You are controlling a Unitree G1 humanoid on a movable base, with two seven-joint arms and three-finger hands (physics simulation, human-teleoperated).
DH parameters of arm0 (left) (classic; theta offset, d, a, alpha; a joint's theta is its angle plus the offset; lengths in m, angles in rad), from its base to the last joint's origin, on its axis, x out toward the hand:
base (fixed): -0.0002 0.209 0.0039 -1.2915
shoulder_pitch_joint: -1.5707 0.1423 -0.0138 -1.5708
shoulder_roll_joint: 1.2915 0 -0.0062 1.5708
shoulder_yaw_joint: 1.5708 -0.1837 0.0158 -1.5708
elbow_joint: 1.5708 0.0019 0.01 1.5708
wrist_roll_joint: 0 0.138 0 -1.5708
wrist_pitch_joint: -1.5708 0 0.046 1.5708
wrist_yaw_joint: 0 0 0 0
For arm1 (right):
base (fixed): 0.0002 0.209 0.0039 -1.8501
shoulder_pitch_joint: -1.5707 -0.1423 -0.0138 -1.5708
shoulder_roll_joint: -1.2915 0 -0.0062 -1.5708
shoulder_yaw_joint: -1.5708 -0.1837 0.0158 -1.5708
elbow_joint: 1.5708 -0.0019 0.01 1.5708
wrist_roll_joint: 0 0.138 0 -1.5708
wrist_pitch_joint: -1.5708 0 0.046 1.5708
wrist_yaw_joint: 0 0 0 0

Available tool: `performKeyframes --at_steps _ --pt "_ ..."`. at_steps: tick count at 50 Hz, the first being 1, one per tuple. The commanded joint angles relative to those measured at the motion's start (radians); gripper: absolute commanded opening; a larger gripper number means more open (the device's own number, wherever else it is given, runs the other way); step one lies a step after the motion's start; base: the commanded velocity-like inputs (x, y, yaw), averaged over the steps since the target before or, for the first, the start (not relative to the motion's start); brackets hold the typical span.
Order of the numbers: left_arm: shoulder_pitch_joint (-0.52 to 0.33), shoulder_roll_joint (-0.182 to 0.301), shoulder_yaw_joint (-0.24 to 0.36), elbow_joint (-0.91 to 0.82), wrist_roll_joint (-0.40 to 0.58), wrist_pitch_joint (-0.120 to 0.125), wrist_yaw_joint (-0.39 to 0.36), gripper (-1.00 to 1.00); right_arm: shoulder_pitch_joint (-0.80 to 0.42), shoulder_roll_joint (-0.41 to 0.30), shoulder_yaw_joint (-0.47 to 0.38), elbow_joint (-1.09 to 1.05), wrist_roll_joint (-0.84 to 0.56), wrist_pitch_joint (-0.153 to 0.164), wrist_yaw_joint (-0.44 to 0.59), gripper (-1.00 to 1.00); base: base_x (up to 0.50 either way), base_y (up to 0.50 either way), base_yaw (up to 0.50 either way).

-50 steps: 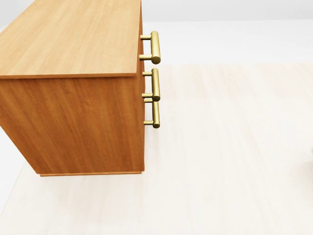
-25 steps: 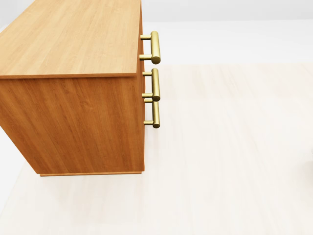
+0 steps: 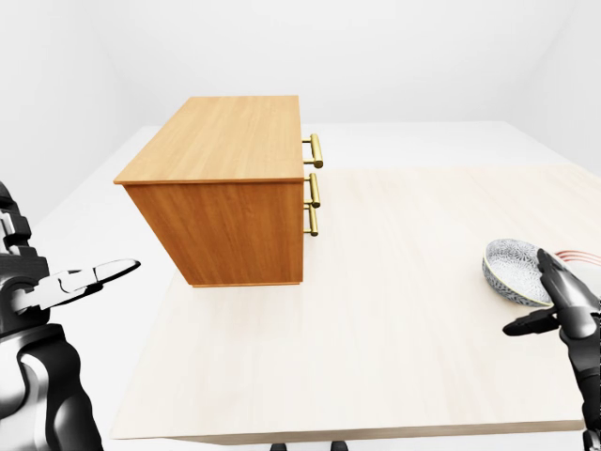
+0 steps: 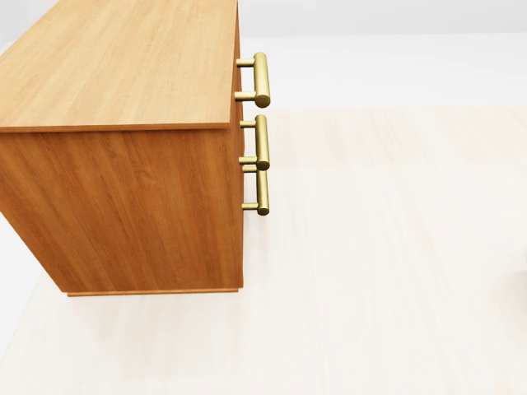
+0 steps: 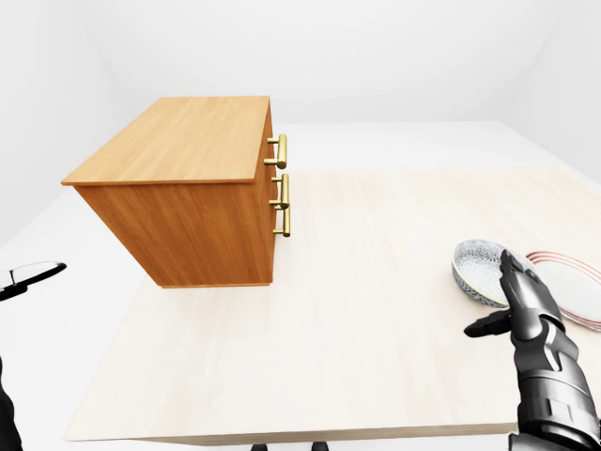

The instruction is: Put the bowl on top of the cabinet.

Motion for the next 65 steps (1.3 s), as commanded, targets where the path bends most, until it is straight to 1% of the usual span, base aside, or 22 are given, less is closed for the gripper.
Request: performKeyframes --at_steps 1,10,16,23,27,28,29,39,42,53,57,60,61,62,63,65 --pt "0.001 -0.001 0.001 0.000 0.000 0.000 -0.001 1.00 -0.071 -0.012 0.048 0.092 -0.007 -0.017 -0.010 1.00 0.00 0.00 0.00" --pt "0.002 -0.002 -0.001 0.001 0.002 0.000 -0.002 1.00 -0.120 -0.010 0.097 0.194 -0.022 -0.018 -0.043 1.00 0.00 0.00 0.00" --pt "0.002 -0.003 -0.002 -0.007 0.003 0.000 0.000 1.00 -0.145 0.002 0.119 0.265 -0.006 -0.018 -0.054 1.00 0.00 0.00 0.00" --pt "0.001 -0.003 -0.005 0.004 0.007 0.000 -0.003 1.00 -0.156 0.002 0.138 0.303 0.008 -0.018 -0.062 1.00 0.00 0.00 0.00" --pt "0.001 -0.003 -0.006 0.005 0.007 0.000 -0.003 1.00 -0.147 -0.005 0.135 0.287 0.020 -0.018 -0.047 1.00 0.00 0.00 0.00" --pt "0.001 -0.003 -0.005 0.005 0.006 0.000 -0.003 1.00 -0.146 -0.004 0.133 0.285 0.023 -0.018 -0.049 0.56 0.00 0.00 0.00" --pt "0.000 -0.003 -0.006 0.006 0.007 0.000 -0.003 1.00 -0.145 -0.005 0.130 0.282 0.028 -0.018 -0.049 -1.00 0.00 0.00 0.00" --pt "0.002 -0.004 -0.005 0.001 0.007 0.000 -0.003 1.00 -0.146 0.000 0.135 0.290 0.036 -0.018 -0.044 -1.00 0.00 0.00 0.00" --pt "0.003 -0.005 -0.006 0.004 0.009 0.000 -0.004 1.00 -0.149 0.006 0.119 0.274 0.071 -0.018 -0.010 -1.00 0.00 0.00 0.00" --pt "0.003 -0.006 -0.006 0.002 0.008 0.000 -0.005 1.00 -0.152 0.009 0.124 0.245 0.059 -0.018 -0.007 -1.00 0.00 0.00 0.00" --pt "0.003 -0.005 -0.005 0.002 0.007 0.000 -0.004 1.00 -0.159 -0.003 0.122 0.228 0.050 -0.018 0.004 -1.00 0.00 0.00 0.00" --pt "0.002 -0.005 -0.005 0.000 0.008 0.000 -0.003 1.00 -0.174 -0.019 0.111 0.169 0.038 -0.018 0.032 -1.00 0.00 0.00 0.00" --pt "0.002 -0.005 -0.005 0.000 0.007 0.000 -0.003 1.00 -0.185 -0.024 0.106 0.152 0.029 -0.008 0.020 -1.00 0.00 0.00 0.00" --pt "0.003 -0.005 -0.005 0.000 0.007 0.000 -0.004 1.00 -0.196 -0.028 0.100 0.131 0.027 0.004 0.033 -1.00 0.00 0.00 0.00" --pt "0.003 -0.006 -0.006 0.001 0.008 0.000 -0.004 1.00 -0.212 -0.032 0.105 0.106 0.009 0.023 0.040 -1.00 0.00 0.00 0.00" --pt "0.004 -0.008 -0.010 0.001 0.012 0.000 -0.004 1.00 -0.274 -0.040 0.119 0.034 -0.044 0.084 0.084 -1.00 0.00 0.00 0.00"
